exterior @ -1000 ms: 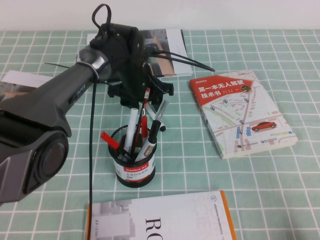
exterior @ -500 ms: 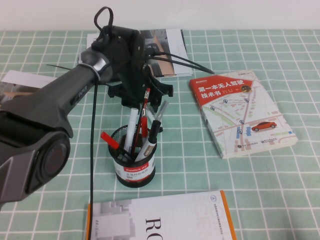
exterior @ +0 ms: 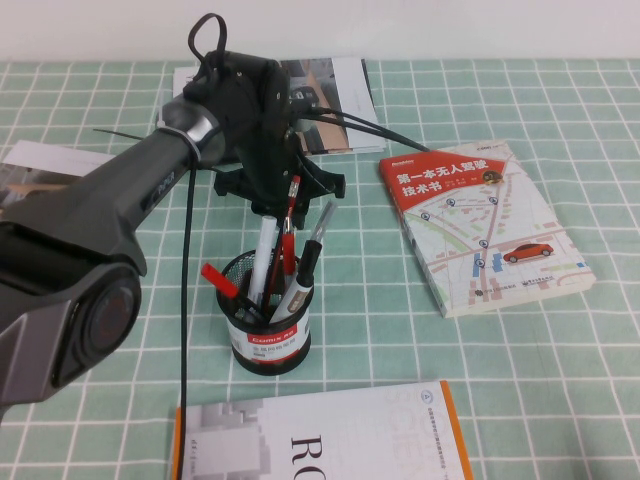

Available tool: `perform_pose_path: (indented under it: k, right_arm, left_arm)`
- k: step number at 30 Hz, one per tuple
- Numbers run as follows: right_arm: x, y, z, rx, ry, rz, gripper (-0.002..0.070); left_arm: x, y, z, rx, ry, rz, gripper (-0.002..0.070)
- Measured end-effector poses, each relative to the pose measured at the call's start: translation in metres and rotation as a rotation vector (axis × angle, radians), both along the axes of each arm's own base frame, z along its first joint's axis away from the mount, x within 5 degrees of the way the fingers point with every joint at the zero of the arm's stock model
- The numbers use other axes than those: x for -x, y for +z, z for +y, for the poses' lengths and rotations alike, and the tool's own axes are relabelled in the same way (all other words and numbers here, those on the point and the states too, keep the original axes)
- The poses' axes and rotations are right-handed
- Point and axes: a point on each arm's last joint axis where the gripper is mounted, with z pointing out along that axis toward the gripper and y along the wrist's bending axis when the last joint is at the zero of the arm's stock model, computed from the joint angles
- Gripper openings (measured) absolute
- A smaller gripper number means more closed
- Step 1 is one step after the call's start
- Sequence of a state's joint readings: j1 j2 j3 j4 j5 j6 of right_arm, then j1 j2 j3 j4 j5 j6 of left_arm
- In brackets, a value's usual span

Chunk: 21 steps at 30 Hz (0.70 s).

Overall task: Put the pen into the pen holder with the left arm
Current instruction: Pick up the pen on the table

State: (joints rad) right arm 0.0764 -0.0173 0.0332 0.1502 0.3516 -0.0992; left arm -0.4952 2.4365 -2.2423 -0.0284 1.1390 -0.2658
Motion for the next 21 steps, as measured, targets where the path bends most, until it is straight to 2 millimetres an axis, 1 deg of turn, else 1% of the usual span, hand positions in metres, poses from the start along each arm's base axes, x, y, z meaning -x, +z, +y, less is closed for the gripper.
perform_pose_path:
  k: [3, 8, 13, 16, 21]
  right_arm:
    - [0.000, 0.000, 0.000, 0.000, 0.000, 0.000, -0.0020]
    - [0.000, 0.000, 0.000, 0.000, 0.000, 0.000, -0.0020]
    - [0.000, 0.000, 0.000, 0.000, 0.000, 0.000, -0.0020]
    - [0.000, 0.000, 0.000, 0.000, 0.000, 0.000, -0.0020]
    - [0.000, 0.000, 0.000, 0.000, 0.000, 0.000, -0.0020]
  left_arm:
    - [0.000, 0.000, 0.000, -0.002, -0.011, -0.001, 0.0109]
    - [-0.001, -0.001, -0.001, -0.016, -0.075, -0.018, 0.0109]
    - [-0.004, 0.002, -0.002, -0.008, -0.123, -0.070, 0.0109]
    - [-0.006, 0.014, -0.003, 0.014, -0.131, -0.128, 0.0108]
    - [-0.005, 0.050, 0.000, 0.023, -0.150, -0.252, 0.0108]
